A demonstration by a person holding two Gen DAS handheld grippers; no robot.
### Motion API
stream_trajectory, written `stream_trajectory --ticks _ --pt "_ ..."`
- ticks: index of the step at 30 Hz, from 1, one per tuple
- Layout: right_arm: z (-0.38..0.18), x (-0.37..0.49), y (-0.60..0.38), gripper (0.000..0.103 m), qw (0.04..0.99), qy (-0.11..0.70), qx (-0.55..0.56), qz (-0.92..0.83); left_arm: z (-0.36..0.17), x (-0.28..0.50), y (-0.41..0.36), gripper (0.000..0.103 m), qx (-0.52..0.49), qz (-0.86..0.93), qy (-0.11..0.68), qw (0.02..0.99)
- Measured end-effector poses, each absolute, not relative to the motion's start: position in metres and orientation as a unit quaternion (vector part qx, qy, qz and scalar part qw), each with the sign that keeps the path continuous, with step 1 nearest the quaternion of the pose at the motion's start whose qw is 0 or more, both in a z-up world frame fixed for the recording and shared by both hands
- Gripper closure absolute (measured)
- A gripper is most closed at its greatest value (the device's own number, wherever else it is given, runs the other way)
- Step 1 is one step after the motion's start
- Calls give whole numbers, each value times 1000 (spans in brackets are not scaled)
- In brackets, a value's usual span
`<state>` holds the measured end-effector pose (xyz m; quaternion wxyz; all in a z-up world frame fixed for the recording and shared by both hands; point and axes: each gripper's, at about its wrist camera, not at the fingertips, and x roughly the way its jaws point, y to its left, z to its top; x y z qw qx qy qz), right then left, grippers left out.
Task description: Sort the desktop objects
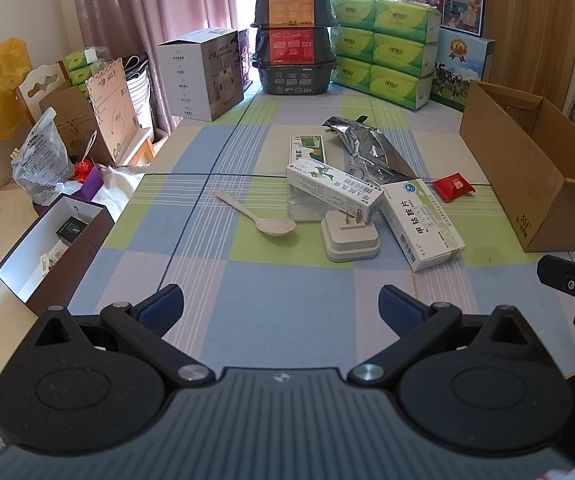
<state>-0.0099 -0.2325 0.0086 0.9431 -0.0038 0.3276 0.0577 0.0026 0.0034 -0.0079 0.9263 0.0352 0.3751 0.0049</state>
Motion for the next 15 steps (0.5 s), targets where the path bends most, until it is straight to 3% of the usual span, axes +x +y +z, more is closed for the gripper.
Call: stream_trajectory --ticks 15 --pt "8 -9 -234 2 943 328 -4 57 -9 3 4 1 36 5 376 926"
